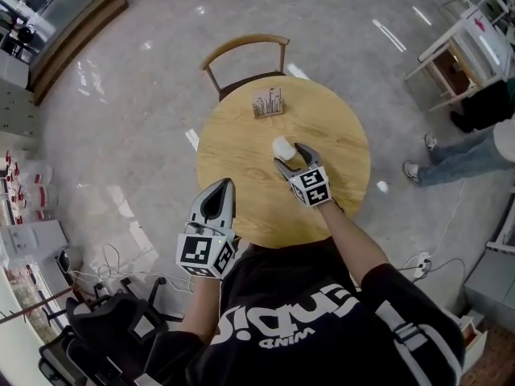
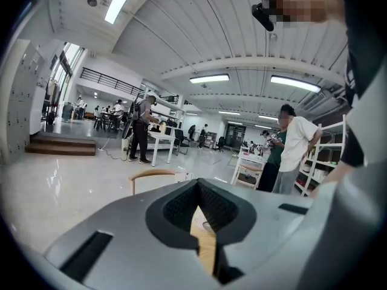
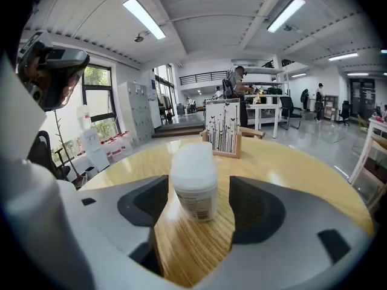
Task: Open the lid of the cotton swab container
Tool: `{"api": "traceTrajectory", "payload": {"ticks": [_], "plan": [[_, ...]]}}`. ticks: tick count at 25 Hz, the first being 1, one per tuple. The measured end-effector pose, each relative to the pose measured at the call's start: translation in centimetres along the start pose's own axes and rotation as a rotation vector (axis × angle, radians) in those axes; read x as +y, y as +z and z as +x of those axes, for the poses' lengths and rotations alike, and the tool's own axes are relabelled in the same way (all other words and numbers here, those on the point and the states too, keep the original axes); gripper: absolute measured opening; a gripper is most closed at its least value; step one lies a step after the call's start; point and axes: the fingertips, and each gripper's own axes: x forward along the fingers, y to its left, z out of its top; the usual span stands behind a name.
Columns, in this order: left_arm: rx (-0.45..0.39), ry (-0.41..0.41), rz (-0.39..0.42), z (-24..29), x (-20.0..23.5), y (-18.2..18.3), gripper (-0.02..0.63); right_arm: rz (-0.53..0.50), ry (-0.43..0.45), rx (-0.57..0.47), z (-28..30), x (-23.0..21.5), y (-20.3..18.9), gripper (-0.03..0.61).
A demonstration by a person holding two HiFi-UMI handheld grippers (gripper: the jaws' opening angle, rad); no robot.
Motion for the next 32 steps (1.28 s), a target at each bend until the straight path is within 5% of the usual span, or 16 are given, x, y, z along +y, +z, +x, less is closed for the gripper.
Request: {"api": "traceTrajectory", "payload": {"ticks": [17, 22, 32], "plan": [[0.016, 0.01, -0.008, -0.1, 0.8, -0.5, 0.009, 0.033, -0.049, 0.028, 2.3, -0.5, -0.7, 0.282], [0.019, 0.008, -0.006, 0.1, 1.0, -0.6, 0.009, 0.02, -0.037, 0.027, 2.4, -0.3, -0.8, 0.224], [0.017, 0.003, -0.004, 0.0, 0.4, -0.7, 0.009, -0.012, 0.005, 0.02, 1.1, 0.3, -0.3, 0.207]]}}
